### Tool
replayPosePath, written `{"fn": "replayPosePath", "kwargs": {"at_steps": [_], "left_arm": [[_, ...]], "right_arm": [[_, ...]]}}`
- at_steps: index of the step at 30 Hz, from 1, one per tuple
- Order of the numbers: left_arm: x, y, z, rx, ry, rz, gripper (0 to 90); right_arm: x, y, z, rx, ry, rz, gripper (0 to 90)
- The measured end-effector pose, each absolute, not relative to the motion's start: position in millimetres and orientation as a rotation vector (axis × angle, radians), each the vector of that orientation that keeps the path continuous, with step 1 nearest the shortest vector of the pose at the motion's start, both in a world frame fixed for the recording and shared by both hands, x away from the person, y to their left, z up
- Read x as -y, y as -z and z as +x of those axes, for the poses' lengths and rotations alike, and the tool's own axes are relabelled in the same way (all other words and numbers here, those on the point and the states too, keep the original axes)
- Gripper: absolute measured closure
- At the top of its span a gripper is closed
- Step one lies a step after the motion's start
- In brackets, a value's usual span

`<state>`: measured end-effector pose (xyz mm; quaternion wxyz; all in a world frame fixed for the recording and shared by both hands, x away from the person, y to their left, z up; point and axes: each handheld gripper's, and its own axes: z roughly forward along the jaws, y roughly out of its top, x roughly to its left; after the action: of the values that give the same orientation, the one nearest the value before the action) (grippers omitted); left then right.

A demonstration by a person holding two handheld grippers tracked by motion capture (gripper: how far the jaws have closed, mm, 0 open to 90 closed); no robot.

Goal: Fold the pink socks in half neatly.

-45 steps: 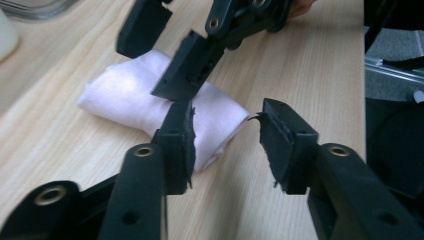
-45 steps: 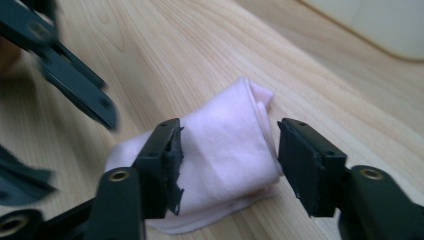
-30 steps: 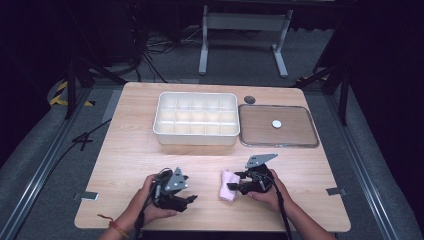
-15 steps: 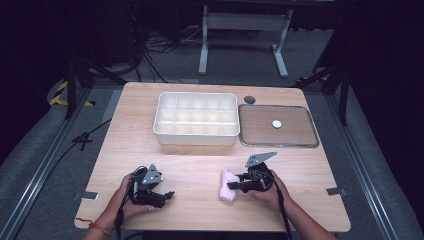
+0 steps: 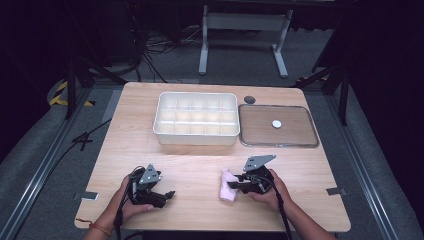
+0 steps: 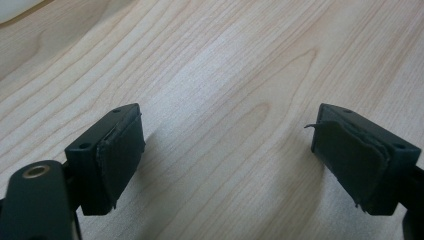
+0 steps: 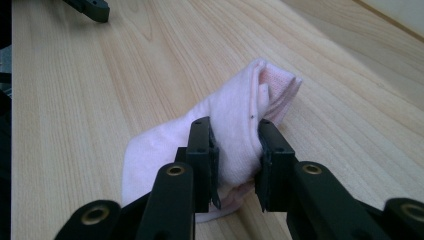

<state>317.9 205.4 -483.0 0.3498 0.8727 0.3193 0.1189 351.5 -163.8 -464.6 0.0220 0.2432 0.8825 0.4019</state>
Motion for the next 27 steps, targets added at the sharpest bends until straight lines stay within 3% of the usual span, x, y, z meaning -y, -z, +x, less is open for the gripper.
{"fn": "replayPosePath", "kwargs": {"at_steps": [27], "left_arm": [[-203.3, 483.3, 322.8, -0.820, -0.305, 2.274, 8.9]], "right_arm": [[189.7, 437.2, 351.1, -2.556, -1.298, 0.735, 72.5]]}}
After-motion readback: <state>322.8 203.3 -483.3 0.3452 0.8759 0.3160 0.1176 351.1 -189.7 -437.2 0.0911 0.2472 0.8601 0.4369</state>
